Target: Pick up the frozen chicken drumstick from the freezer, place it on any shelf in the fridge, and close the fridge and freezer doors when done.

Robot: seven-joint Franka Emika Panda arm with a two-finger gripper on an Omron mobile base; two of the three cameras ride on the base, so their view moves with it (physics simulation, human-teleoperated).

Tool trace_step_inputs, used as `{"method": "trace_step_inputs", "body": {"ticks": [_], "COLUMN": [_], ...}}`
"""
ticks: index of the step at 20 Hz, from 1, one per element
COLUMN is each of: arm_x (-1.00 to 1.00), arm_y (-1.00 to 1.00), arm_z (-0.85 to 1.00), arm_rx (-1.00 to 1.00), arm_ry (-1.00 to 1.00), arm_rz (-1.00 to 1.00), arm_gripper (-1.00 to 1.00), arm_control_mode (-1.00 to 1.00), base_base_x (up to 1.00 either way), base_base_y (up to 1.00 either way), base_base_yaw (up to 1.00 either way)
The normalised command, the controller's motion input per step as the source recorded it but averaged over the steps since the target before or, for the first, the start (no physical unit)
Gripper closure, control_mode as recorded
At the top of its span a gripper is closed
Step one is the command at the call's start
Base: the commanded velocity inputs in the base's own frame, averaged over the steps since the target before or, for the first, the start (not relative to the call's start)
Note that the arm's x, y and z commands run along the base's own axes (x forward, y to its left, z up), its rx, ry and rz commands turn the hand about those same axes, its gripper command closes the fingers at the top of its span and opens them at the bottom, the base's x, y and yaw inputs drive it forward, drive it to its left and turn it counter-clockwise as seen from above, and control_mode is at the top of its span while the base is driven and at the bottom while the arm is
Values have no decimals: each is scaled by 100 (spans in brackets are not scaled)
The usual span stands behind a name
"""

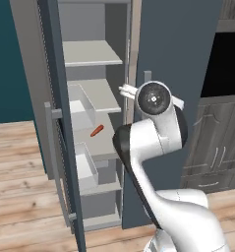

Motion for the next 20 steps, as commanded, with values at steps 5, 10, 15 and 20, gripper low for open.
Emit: {"method": "trace_step_inputs", "body": {"ticks": [5, 10, 15, 20], "arm_x": [-65, -24, -16, 9], "arm_y": [67, 98, 98, 94], "arm_z": [42, 38, 41, 6], "arm_rx": [-24, -22, -19, -14], "arm_ry": [-16, -21, -24, -13], "arm_rz": [14, 1, 0, -6], "arm_gripper": [-100, -100, -100, -100], "arm_control_mode": [-100, -100, -100, -100], "base_base_x": [0, 0, 0, 0], "base_base_y": [0, 0, 0, 0], "base_base_yaw": [0, 0, 0, 0]}}
